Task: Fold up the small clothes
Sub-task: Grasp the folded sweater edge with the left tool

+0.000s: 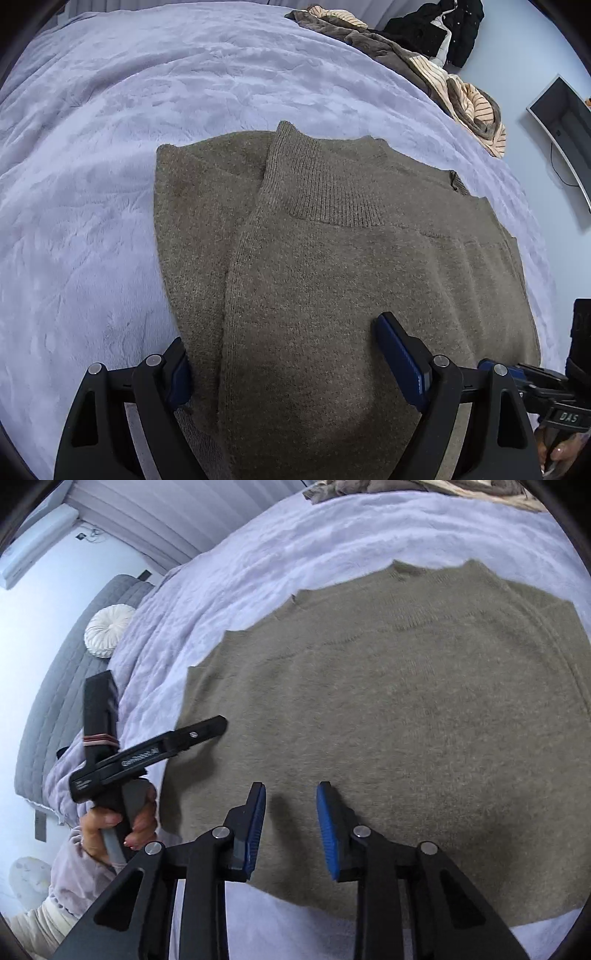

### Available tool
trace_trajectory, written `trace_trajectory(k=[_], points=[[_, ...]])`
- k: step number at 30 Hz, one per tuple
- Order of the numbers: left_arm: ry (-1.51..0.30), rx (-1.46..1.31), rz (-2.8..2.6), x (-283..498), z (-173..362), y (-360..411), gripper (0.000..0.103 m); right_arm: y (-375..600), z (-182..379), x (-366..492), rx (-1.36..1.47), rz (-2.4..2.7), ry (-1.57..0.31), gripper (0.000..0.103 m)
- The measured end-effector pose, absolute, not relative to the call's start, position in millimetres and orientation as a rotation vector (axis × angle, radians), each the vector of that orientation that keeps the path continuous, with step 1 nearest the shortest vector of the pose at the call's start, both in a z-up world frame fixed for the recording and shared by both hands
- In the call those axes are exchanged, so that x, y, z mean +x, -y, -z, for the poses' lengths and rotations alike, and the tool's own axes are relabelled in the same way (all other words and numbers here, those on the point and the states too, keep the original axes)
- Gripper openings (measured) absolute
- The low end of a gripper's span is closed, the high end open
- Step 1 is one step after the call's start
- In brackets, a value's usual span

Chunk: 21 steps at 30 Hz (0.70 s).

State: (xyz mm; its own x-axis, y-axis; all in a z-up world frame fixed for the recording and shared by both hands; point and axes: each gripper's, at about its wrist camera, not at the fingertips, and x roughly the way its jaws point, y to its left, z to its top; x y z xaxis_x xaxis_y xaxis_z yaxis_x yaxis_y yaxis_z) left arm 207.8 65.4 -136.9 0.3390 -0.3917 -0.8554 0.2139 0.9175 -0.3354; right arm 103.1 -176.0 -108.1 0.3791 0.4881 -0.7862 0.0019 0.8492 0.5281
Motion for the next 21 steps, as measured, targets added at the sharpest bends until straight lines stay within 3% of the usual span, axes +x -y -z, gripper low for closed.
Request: trace_trajectory(k=[2,6,11,13,18,21], points=[[-1.153,-0.162,0.399,208,136,-62,0.082,179,123,104,0.51,-0.329,-1.166,0.024],[-1.139,-0.168,0.411,210,134,-65,0.046,178,128,103,0.491,-0.34,-1.15,0.024],[-1.151,-0.258,0.415,213,134,-79,0.036,177,131,101,0.457,-0.342,-1.143,0.024],[-1.146,-0.315,0.422,213,132,-85,0.024,175,135,102,0.456,-0.339,-1.136,0.024],[-1.065,-0.504,0.505,212,104,-90,0.02,181,140,99,0.474,-0.355,-1.122,0.024],[-1.009,-0.475,0.569,211,75,-69,0.019,188,144,98,0.504,-0.375,-1.115,0.024]])
